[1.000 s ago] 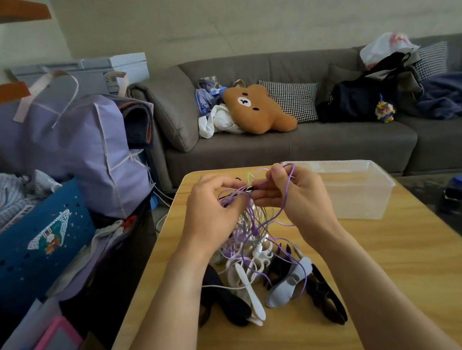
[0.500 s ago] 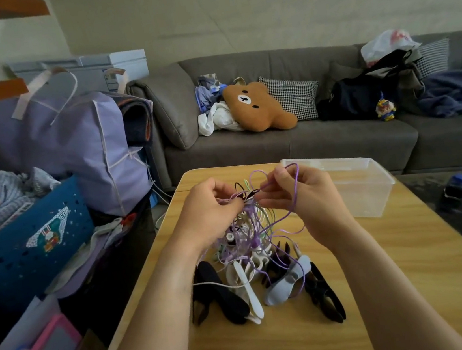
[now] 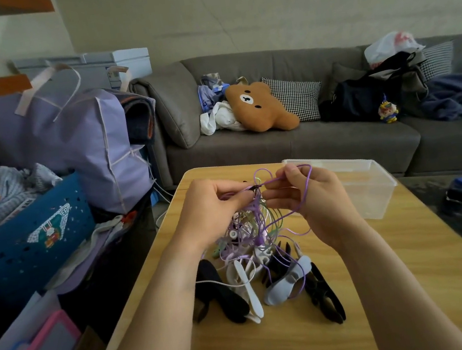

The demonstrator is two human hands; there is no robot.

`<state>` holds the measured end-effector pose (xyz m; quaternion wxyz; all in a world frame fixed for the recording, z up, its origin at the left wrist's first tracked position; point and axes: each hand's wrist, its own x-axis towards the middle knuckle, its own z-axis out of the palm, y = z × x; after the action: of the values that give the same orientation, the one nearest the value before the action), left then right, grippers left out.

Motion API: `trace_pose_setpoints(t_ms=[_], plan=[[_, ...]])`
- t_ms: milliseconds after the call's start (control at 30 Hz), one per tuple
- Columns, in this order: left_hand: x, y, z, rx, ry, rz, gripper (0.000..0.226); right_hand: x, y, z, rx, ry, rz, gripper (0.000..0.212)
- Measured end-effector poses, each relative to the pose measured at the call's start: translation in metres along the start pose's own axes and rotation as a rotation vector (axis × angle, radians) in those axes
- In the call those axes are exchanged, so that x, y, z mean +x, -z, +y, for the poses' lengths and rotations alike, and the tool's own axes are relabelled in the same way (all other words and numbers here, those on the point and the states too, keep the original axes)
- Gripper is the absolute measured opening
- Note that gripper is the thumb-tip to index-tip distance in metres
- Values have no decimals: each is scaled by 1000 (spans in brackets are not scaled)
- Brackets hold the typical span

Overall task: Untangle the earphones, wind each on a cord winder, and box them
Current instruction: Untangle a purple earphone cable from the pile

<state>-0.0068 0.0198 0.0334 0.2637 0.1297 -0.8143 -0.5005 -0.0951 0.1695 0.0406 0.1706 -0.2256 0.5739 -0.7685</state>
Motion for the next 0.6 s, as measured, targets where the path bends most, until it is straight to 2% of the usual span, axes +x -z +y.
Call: trace_pose_setpoints(t_ms=[200,367,533,600], plan=[[5,6,-6,-125,44,90,18,3,5,-1,196,-71,142,32],[11,-1,-13,128,-30,220,7,2,-1,-2,251,-36,111,31],[9,-11,-12,114,-68,122,12,-1,-7,-8,152,33,-33,30],[7,-15,-9,101,-162,85,22,-2,-8,-12,95,65,-76,28]])
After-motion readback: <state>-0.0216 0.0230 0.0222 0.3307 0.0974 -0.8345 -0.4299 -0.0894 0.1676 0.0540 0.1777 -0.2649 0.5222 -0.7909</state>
